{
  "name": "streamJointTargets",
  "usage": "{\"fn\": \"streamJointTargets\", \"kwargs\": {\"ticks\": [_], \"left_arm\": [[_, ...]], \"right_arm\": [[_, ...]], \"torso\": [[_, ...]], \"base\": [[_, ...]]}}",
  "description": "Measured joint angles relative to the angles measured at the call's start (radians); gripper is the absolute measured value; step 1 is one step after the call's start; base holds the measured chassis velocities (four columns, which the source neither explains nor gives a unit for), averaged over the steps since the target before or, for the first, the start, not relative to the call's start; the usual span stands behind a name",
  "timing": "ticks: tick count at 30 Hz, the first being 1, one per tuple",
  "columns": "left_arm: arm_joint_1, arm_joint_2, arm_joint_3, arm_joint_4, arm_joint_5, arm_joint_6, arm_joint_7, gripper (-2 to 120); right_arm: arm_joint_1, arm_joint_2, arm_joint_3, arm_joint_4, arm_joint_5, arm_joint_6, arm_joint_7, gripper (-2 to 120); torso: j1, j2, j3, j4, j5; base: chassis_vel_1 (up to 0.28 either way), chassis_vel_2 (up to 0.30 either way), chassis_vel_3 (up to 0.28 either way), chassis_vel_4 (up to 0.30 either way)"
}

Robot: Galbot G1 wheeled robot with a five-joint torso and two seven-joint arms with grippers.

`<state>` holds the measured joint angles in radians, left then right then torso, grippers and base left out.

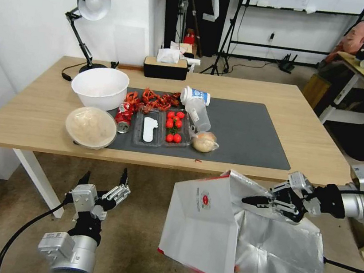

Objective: Pick up the food delivery bag from the floor and place it on the table.

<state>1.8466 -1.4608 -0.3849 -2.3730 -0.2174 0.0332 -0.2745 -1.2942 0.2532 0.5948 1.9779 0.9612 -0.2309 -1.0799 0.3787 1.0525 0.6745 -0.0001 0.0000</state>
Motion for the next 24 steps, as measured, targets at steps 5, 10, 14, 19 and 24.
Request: {"fn": "streamJointTargets", "kwargs": {"ticks": [5,10,14,19,24], "left_arm": [[-0.002,0.003,-0.001,0.001,-0.002,-0.001,-0.004,100],[-0.004,0.006,-0.003,0.001,-0.003,-0.001,-0.007,100],[-0.005,0.007,-0.004,0.001,-0.004,-0.002,-0.008,100],[-0.007,0.009,-0.005,0.001,-0.005,-0.002,-0.01,100],[-0.009,0.007,-0.004,0.001,-0.006,-0.002,-0.012,100]], "right_arm": [[0.015,-0.008,0.01,-0.01,0.07,-0.011,-0.001,0],[0.041,-0.023,0.012,-0.017,0.171,-0.038,-0.018,0],[0.068,-0.035,0.012,-0.02,0.23,-0.053,-0.018,0],[0.107,-0.058,0.013,-0.027,0.349,-0.075,-0.013,0],[0.144,-0.095,0.018,-0.029,0.487,-0.102,0.001,0]], "torso": [[0.0,-0.001,0.0,0.0,0.0],[-0.001,-0.001,-0.001,0.0,0.0],[-0.001,-0.001,-0.001,0.0001,0.0],[-0.001,-0.002,-0.001,0.0001,0.0],[-0.001,-0.002,-0.001,0.0,0.0001]], "base": [[0.0,0.0,0.0,0.0],[0.0,0.0,0.0,0.0],[0.0,0.0,0.0,0.0],[0.0,0.0,0.0,0.0],[0.0,0.0,0.0,0.0]]}}
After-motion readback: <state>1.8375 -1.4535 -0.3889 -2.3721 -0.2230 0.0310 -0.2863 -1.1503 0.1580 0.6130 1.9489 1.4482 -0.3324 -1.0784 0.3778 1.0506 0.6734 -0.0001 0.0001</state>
